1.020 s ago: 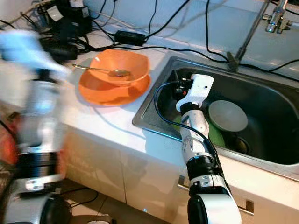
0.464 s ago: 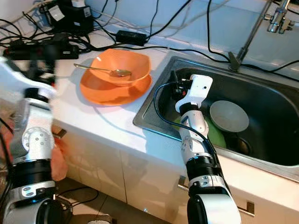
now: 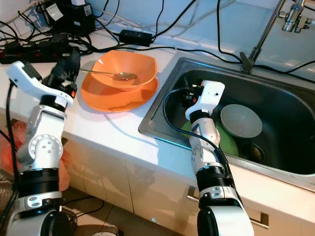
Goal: Kitchen organization
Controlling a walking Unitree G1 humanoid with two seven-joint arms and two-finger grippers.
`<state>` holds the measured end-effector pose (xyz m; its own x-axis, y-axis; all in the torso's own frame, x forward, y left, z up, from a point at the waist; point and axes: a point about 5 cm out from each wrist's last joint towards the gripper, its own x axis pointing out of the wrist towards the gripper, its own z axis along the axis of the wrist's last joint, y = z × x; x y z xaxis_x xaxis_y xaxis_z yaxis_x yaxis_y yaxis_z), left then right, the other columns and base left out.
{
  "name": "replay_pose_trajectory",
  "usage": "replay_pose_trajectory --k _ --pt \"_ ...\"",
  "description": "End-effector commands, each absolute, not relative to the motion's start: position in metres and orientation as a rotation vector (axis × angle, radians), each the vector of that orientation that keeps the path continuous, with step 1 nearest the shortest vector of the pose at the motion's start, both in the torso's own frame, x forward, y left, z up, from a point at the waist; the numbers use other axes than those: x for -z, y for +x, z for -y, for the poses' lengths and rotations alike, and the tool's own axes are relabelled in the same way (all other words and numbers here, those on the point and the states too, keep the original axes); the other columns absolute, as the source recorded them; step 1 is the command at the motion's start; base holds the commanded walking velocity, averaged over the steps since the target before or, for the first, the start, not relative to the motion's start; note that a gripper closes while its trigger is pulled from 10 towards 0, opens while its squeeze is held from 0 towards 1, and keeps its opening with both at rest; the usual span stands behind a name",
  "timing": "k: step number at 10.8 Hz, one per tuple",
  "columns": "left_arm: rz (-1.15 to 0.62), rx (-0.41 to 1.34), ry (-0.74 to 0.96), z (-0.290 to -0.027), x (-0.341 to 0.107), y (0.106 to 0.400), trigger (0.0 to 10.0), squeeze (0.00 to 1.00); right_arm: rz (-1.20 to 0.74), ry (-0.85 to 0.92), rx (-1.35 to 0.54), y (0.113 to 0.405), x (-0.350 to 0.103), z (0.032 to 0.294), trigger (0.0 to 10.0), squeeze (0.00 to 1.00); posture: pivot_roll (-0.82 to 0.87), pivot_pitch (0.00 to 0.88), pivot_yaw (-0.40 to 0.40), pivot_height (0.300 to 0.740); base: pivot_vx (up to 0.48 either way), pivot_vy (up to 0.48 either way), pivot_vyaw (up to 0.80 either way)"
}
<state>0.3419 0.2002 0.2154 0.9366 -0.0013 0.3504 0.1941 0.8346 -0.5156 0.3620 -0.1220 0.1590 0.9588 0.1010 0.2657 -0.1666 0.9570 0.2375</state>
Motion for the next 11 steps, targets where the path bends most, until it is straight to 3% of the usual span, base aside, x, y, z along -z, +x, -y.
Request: replay_pose_trajectory --k 1,11 --pt "0.371 0.085 -0.598 -0.200 -0.222 0.345 10.0 0.00 0.258 0.265 -0.128 0.362 -0.159 0.123 10.0 0.00 0.22 0.046 -0.037 0.740 0.000 0.000 0.00" --pt "0.315 0.018 -0.734 -0.193 -0.214 0.369 10.0 0.00 0.259 0.271 -0.125 0.362 -0.159 0.125 10.0 0.00 0.22 0.055 -0.039 0.740 0.000 0.000 0.00"
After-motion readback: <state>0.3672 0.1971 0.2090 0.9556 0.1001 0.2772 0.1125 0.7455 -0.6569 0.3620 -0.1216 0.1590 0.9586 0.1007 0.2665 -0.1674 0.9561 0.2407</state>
